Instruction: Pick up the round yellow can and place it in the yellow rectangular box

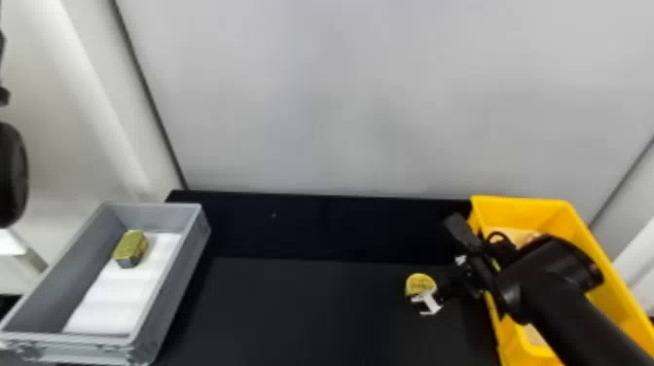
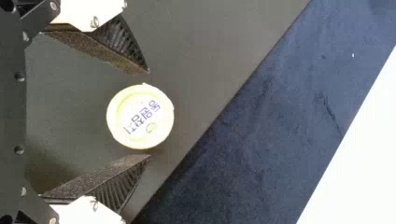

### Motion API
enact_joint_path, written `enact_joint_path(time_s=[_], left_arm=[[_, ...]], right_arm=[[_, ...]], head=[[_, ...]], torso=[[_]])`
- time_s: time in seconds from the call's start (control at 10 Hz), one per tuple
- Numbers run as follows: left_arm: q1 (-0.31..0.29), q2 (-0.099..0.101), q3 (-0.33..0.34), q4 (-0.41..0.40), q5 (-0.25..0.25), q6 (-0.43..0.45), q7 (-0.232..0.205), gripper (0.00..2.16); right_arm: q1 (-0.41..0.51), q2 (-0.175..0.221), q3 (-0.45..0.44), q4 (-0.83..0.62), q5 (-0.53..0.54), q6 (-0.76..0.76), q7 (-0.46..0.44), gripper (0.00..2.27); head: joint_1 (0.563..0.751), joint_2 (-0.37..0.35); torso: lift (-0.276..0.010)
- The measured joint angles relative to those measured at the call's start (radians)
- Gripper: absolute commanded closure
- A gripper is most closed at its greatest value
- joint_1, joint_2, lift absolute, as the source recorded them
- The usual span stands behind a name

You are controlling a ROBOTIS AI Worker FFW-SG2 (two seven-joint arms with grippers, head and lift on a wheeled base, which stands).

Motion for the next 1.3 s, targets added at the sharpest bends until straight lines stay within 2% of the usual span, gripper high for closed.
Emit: enact_joint_path(time_s=[0.3,0.4,0.5,0.6,0.9,1.1,1.3], left_arm=[[-0.006,-0.001,-0.006,0.0,0.0,0.0,-0.001,0.08],[-0.006,-0.001,-0.006,0.0,0.0,0.0,-0.001,0.08],[-0.006,0.0,-0.006,0.0,0.0,-0.001,-0.001,0.08],[-0.003,0.002,-0.004,-0.002,0.0,-0.002,-0.002,0.08],[0.014,0.014,0.009,-0.016,0.0,0.008,-0.006,0.08],[0.026,0.024,0.019,-0.03,0.002,0.023,-0.009,0.08],[0.039,0.033,0.03,-0.046,0.004,0.043,-0.012,0.08]], right_arm=[[0.006,0.004,-0.011,0.011,0.011,-0.015,-0.01,0.2],[0.007,0.006,-0.02,0.018,0.014,-0.023,-0.016,0.33],[0.009,0.008,-0.027,0.024,0.017,-0.029,-0.023,0.56],[0.012,0.011,-0.03,0.023,0.019,-0.03,-0.032,0.64],[0.038,0.015,-0.03,-0.034,0.017,-0.01,-0.031,0.65],[0.074,0.006,-0.018,-0.138,0.012,0.059,-0.004,0.65],[0.135,-0.017,-0.018,-0.326,0.008,0.191,0.024,0.65]], head=[[0.663,0.054],[0.663,0.054],[0.663,0.054],[0.663,0.054],[0.663,0.054],[0.663,0.054],[0.663,0.054]], torso=[[-0.01],[-0.01],[-0.01],[-0.01],[-0.01],[-0.01],[-0.01]])
